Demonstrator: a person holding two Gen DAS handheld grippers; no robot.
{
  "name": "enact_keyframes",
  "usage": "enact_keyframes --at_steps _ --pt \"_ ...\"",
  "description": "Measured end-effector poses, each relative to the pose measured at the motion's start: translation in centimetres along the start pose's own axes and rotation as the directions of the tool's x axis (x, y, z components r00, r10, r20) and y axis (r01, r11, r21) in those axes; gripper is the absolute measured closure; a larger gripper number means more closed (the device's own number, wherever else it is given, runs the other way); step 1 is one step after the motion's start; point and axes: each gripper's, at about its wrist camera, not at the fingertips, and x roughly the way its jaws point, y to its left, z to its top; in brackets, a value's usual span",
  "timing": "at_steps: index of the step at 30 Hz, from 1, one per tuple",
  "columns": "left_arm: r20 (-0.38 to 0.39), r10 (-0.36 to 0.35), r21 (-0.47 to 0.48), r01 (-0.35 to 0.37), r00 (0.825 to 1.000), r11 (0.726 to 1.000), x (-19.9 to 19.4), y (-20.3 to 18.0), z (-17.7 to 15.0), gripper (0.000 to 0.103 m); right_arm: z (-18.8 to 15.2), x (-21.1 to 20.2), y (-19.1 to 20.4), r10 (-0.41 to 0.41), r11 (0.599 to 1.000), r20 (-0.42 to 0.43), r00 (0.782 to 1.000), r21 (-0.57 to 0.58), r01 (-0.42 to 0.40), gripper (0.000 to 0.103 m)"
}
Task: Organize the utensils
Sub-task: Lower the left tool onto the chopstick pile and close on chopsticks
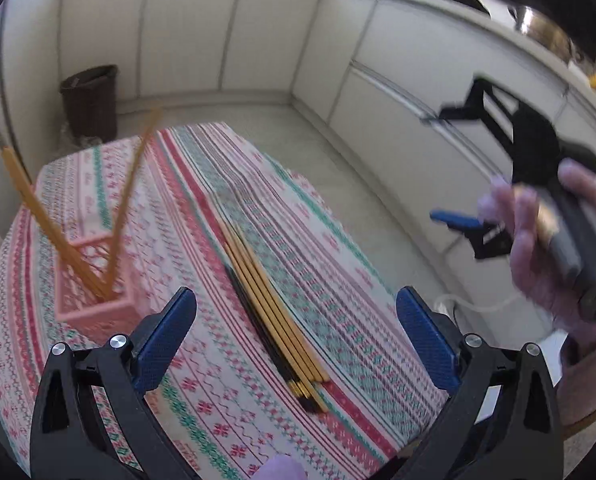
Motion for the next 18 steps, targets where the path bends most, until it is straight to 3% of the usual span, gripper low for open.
enact_keyframes --at_steps 5,8,13,16,18 --pt "-0.217 -0.082 0.038 0.092 0.973 0.995 7.1 -3.0 -2.1 0.007 1.9 -0.8 -2.7 0.030 0.992 0.005 1.000 0.121 -0.030 0.006" --pt "-0.292 -0.130 -0.034 0.125 0.948 0.992 10.9 -2.0 -0.2 0.007 2.7 -1.0 -3.9 0.049 0.984 -0.006 0.999 0.175 -0.047 0.006" --pt "-0.339 -0.141 -0.144 0.097 0.930 0.985 16.3 1.9 5.3 0.010 3.8 -1.0 -5.6 0.085 0.965 -0.019 0.996 0.251 -0.077 0.006" --pt "-0.348 -0.224 -0.254 0.139 0.910 0.957 19.0 4.7 8.0 0.012 4.5 -0.9 -6.0 0.092 0.961 -0.023 0.995 0.265 -0.083 0.006" --pt "-0.344 -0.227 -0.314 0.116 0.911 0.942 20.3 6.1 9.1 0.013 4.9 -0.8 -6.3 0.103 0.954 -0.022 0.994 0.283 -0.093 0.006"
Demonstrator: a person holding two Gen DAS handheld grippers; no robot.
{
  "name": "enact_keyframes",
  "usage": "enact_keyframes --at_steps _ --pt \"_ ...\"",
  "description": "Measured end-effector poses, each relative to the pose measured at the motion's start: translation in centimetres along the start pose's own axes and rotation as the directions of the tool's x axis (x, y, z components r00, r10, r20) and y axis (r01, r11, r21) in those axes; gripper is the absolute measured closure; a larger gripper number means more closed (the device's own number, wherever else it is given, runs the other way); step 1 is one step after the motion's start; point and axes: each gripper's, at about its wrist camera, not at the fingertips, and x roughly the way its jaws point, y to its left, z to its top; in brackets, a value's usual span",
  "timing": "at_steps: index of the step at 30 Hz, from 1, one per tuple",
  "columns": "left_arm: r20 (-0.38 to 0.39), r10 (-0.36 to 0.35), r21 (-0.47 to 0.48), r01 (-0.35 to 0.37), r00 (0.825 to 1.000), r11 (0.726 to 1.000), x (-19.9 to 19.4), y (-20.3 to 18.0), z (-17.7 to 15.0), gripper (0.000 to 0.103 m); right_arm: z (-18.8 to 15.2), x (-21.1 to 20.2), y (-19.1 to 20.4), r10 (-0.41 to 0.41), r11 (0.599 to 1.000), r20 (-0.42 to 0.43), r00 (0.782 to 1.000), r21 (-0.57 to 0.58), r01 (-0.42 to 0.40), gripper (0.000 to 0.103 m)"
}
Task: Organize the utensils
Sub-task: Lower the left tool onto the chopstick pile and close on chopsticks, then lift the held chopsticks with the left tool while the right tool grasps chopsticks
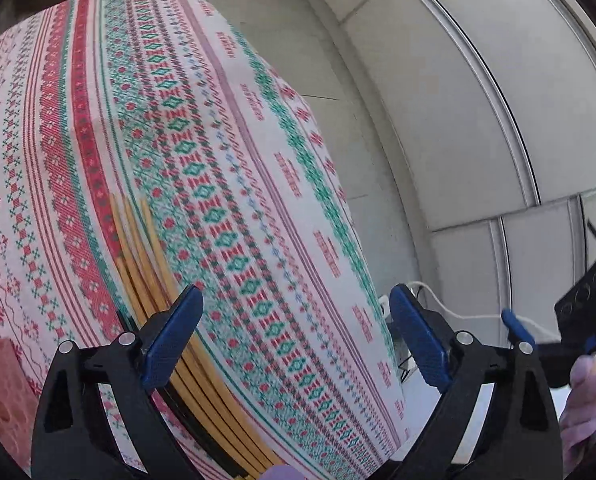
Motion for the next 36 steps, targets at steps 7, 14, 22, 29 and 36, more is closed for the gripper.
enact_keyframes --at_steps 7,14,22,29,36 --pt "0.033 0.007 -0.116 -0.003 0.999 0.993 0.0 4.0 2.3 0.013 0.6 1.1 0.0 0.014 1.000 -0.032 0.999 0.026 -0.013 0.006" --pt "0.051 0.020 -0.085 -0.016 0.998 0.996 0.8 3.2 3.5 0.013 0.3 2.2 -0.2 0.004 1.000 -0.071 0.997 0.024 -0.002 0.006" --pt "0.021 0.211 -0.018 -0.210 0.977 0.977 3.6 1.1 3.5 0.022 0.6 2.2 -0.5 -0.007 0.999 -0.064 0.998 0.036 0.009 0.006" --pt "0.086 0.484 0.083 -0.490 0.871 0.868 6.1 -2.7 2.9 0.064 1.0 1.3 -0.7 -0.011 0.999 -0.017 1.000 0.049 0.012 0.006" --pt "0.143 0.388 0.112 -0.405 0.910 0.907 5.2 -3.5 -1.2 0.097 0.6 3.5 -0.4 -0.113 0.993 -0.041 0.993 -0.032 0.112 0.006"
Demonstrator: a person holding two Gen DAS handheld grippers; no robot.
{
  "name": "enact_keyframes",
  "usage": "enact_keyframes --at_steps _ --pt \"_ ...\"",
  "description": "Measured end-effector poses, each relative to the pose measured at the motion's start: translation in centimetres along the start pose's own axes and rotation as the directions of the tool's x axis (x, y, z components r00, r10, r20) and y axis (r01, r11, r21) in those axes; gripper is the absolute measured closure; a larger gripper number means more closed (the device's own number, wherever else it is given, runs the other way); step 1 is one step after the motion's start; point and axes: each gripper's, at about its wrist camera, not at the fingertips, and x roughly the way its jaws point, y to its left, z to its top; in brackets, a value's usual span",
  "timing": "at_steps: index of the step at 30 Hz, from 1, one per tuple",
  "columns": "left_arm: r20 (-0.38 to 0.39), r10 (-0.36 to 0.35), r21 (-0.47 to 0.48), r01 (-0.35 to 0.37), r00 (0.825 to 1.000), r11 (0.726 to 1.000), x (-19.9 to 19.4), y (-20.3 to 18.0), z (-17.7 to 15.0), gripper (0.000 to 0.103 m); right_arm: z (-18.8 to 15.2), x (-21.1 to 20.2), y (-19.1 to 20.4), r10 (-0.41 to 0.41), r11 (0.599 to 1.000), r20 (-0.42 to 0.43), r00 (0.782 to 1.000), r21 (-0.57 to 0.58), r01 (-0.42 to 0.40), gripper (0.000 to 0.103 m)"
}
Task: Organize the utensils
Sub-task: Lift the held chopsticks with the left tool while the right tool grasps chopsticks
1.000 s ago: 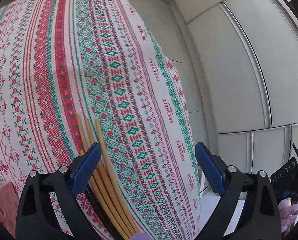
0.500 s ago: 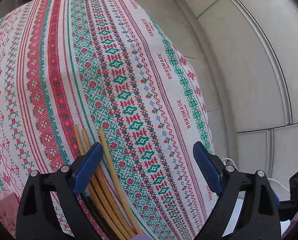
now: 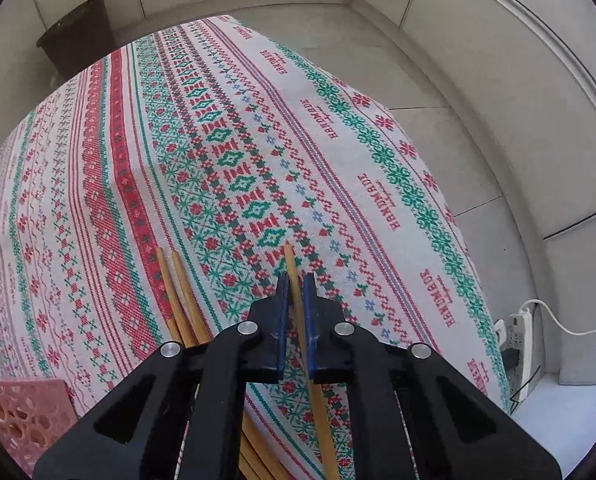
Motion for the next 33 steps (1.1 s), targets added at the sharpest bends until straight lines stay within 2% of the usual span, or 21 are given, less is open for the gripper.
enact_keyframes --at_steps 3,7,10,13,17,19,22,24,26,28,31,33 --pt "0.028 -0.077 -0.016 0.078 0.997 0.997 -1.3 1.0 -2.3 0.097 -0.5 1.5 0.3 -0.041 0.999 -0.032 0.999 -0.031 0.040 0.006" --pt "0.083 -0.183 -0.017 0.185 0.980 0.983 -4.7 1.9 -5.9 0.097 -1.7 3.4 1.7 -0.123 0.982 -0.044 0.991 -0.147 0.115 0.006" --pt "0.142 -0.241 0.020 0.241 0.960 0.970 -9.0 2.5 -8.8 0.098 -3.3 5.4 3.3 -0.221 0.937 -0.022 0.975 -0.281 0.206 0.006" --pt "0.190 -0.289 0.056 0.284 0.938 0.957 -13.0 4.2 -10.7 0.098 -5.1 7.6 4.0 -0.316 0.871 0.026 0.949 -0.388 0.300 0.006" --pt "0.279 -0.361 0.121 0.341 0.890 0.932 -18.5 5.8 -13.9 0.098 -7.9 11.4 4.4 -0.402 0.772 0.030 0.915 -0.527 0.356 0.007" --pt "0.326 -0.394 0.156 0.362 0.859 0.919 -21.4 6.9 -14.8 0.098 -8.8 13.0 4.3 -0.408 0.755 0.011 0.913 -0.558 0.344 0.007" --pt "0.396 -0.423 0.214 0.366 0.815 0.906 -25.2 8.4 -16.4 0.098 -9.7 14.8 4.5 -0.419 0.724 0.032 0.908 -0.591 0.355 0.008" --pt "0.426 -0.455 0.246 0.383 0.782 0.890 -27.0 9.3 -17.2 0.098 -9.7 15.7 4.4 -0.419 0.723 0.044 0.907 -0.588 0.362 0.013" --pt "0.448 -0.473 0.267 0.392 0.759 0.880 -27.8 10.0 -17.5 0.098 -9.7 16.6 4.8 -0.419 0.715 0.044 0.907 -0.600 0.359 0.026" --pt "0.463 -0.489 0.269 0.408 0.739 0.872 -28.5 10.5 -17.6 0.098 -10.0 17.4 5.0 -0.431 0.687 0.056 0.901 -0.627 0.367 0.034" --pt "0.474 -0.498 0.265 0.421 0.726 0.867 -29.3 11.2 -17.9 0.098 -10.7 19.1 5.3 -0.452 0.651 0.052 0.890 -0.664 0.369 0.042" --pt "0.486 -0.503 0.261 0.431 0.714 0.864 -29.8 11.7 -18.1 0.098 -11.1 19.8 5.6 -0.457 0.627 0.071 0.887 -0.682 0.377 0.043"
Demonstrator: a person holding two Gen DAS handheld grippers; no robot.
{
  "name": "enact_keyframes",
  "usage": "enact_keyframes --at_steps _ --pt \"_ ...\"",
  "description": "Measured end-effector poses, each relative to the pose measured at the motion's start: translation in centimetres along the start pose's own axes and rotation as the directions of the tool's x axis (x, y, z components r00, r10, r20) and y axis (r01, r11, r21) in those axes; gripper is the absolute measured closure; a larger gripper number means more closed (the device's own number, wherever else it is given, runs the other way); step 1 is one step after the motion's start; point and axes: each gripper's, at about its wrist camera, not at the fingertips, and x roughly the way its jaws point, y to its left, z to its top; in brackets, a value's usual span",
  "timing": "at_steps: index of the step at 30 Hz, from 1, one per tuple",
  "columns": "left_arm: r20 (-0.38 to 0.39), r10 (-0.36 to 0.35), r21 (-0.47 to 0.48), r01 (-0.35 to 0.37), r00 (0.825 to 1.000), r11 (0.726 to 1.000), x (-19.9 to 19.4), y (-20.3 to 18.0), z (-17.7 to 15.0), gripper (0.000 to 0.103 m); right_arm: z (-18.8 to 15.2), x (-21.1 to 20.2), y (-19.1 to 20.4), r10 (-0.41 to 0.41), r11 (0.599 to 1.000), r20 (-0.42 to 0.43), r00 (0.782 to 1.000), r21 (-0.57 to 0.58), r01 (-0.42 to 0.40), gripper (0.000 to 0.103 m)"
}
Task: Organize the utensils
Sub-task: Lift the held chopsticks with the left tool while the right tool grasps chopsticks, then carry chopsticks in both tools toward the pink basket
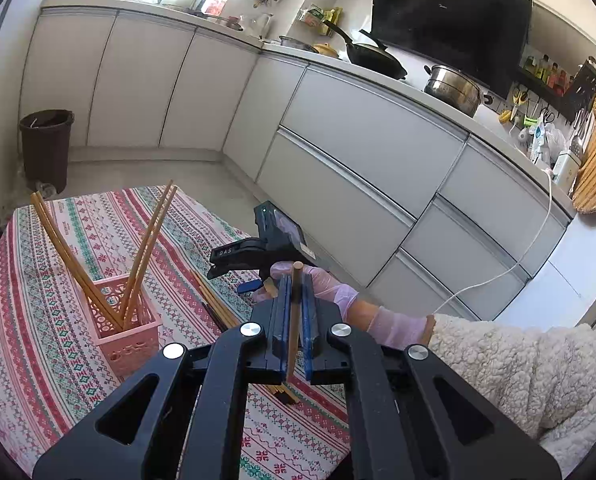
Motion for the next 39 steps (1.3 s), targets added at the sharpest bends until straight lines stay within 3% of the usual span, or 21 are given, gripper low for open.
enact_keyframes --at_steps 10,16,19,23,27,39 --pt "0.048 -0.017 -0.017 0.018 0.999 1.000 -2.1 0.4 0.8 0.098 0.7 1.1 2.8 -0.080 0.986 0.050 0.996 -0.139 0.086 0.043" --pt "0.056 -0.016 -0.023 0.018 0.998 1.000 -2.2 0.6 0.9 0.097 -0.3 1.8 4.7 -0.185 0.941 0.092 0.978 -0.270 0.203 0.044" --pt "0.057 -0.010 -0.025 0.012 0.998 1.000 -2.3 0.7 0.8 0.097 0.1 1.6 4.1 -0.154 0.956 0.078 0.985 -0.239 0.169 0.045" --pt "0.065 -0.020 -0.037 0.023 0.998 0.999 -2.5 0.9 1.0 0.096 0.7 1.3 3.4 -0.157 0.961 0.081 0.984 -0.218 0.171 0.063" --pt "0.056 -0.016 -0.037 0.018 0.998 0.999 -2.4 1.0 1.0 0.096 0.3 1.4 4.0 -0.189 0.943 0.118 0.975 -0.256 0.214 0.063" --pt "0.057 -0.011 -0.048 0.014 0.998 0.999 -2.7 1.1 1.1 0.096 -0.2 1.2 4.8 -0.200 0.931 0.150 0.968 -0.279 0.236 0.063"
